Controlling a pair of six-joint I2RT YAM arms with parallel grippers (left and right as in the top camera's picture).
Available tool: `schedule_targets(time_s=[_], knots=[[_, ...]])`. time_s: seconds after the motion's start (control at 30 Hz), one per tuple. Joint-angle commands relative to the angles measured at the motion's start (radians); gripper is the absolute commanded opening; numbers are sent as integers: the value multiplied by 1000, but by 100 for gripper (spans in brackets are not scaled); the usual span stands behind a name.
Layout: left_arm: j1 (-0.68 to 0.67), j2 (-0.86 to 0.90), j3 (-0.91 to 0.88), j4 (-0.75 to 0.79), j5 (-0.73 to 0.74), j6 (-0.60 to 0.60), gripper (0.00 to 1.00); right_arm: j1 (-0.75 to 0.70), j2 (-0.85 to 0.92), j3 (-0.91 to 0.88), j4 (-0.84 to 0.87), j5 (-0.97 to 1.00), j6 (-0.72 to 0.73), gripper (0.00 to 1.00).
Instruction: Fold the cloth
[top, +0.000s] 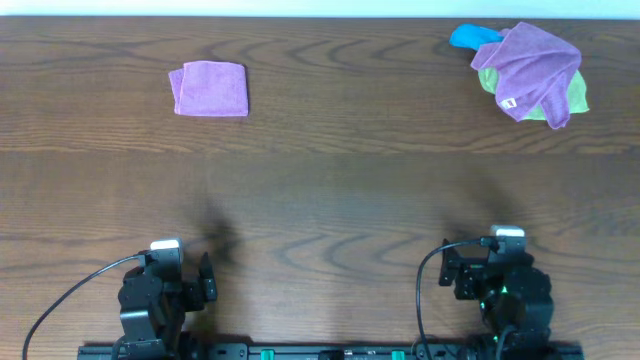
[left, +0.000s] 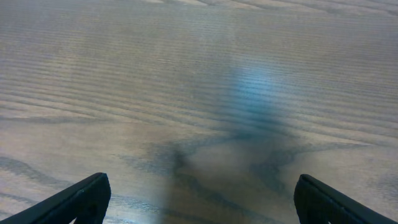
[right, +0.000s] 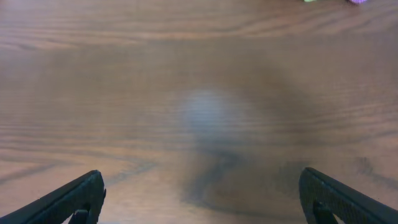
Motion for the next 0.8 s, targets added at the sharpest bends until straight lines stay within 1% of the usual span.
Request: schedule_targets(time_s=[0.0, 0.23, 0.77], knots=[[-6, -9, -13, -61, -11, -4, 95, -37, -39, -44, 11, -21, -36, 99], [-6, -9, -13, -61, -11, -4, 95, -89, -73, -85, 11, -30, -29, 99], [-6, -9, -13, -62, -11, -4, 95, -90, -100, -95, 11, -40, -29, 99]])
